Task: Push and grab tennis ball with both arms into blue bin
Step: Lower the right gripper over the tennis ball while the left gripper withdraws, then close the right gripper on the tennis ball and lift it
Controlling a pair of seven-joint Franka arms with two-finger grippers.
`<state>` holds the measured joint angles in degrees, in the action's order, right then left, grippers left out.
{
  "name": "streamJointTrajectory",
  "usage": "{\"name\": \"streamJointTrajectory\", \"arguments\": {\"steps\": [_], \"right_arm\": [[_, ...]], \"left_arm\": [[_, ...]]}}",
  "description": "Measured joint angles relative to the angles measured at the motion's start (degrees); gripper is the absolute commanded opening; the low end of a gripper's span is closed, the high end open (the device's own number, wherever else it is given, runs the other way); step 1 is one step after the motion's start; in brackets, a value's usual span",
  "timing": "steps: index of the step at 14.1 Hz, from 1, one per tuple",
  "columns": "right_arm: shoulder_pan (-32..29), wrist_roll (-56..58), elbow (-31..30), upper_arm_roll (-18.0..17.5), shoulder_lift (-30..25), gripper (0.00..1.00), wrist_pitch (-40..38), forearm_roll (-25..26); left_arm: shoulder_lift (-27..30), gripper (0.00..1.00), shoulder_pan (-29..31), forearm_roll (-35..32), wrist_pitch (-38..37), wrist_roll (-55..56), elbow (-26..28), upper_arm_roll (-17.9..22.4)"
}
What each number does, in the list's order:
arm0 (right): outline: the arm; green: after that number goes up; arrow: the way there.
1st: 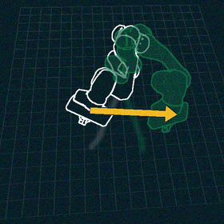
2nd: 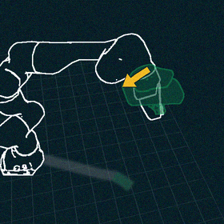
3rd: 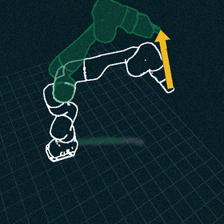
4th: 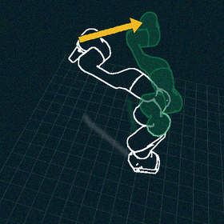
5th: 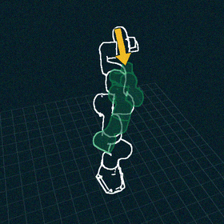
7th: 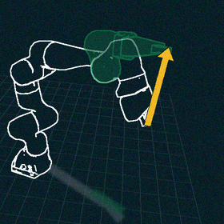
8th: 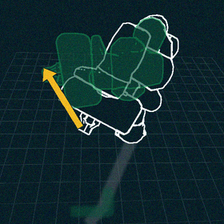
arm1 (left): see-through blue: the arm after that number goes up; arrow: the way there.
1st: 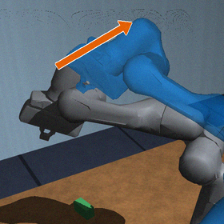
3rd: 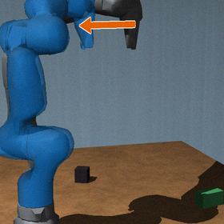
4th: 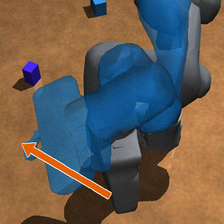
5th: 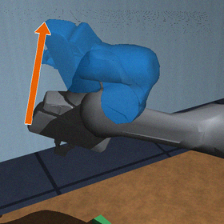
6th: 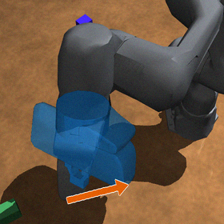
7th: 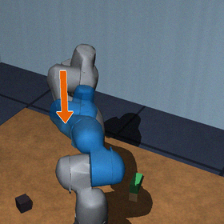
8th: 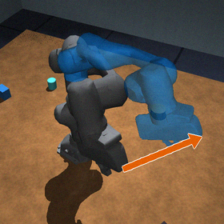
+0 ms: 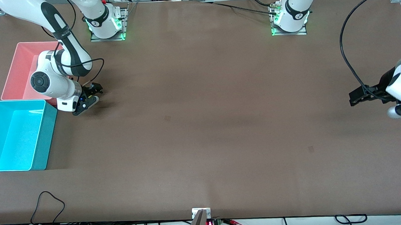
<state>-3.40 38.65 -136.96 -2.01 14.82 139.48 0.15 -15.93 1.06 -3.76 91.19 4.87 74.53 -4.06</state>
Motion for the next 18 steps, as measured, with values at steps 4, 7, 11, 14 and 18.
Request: {"name": "streamJointTrajectory", "arguments": {"steps": [4, 7, 11, 14, 18], "right_arm": [[-1.20, 8.82, 0.20, 0.02, -2.66, 1.00, -3.76, 0.03], [-3.44, 15.18, 0.22, 0.06, -5.00, 1.00, -7.44, 1.13], [-7.02, 23.12, 0.06, 0.13, -5.63, 1.00, -7.87, 1.95], [-7.79, 24.21, -0.84, 0.13, -5.28, 1.00, -6.48, 2.44], [-7.79, 24.25, -1.91, 0.12, -4.11, 1.00, -3.58, 2.46]], "left_arm": [[2.53, 1.00, 0.75, 3.12, -0.01, -0.12, 3.99, 1.26], [4.15, 1.00, 2.28, 3.79, -0.03, -0.60, 6.17, 1.29], [7.87, 1.00, 2.27, 3.84, 0.08, -0.61, 10.42, 1.01], [9.67, 1.00, 2.28, 3.84, 1.08, -0.61, 12.97, 1.01], [10.24, 1.00, 2.33, 3.84, 4.02, -0.61, 15.24, 1.07]]}}
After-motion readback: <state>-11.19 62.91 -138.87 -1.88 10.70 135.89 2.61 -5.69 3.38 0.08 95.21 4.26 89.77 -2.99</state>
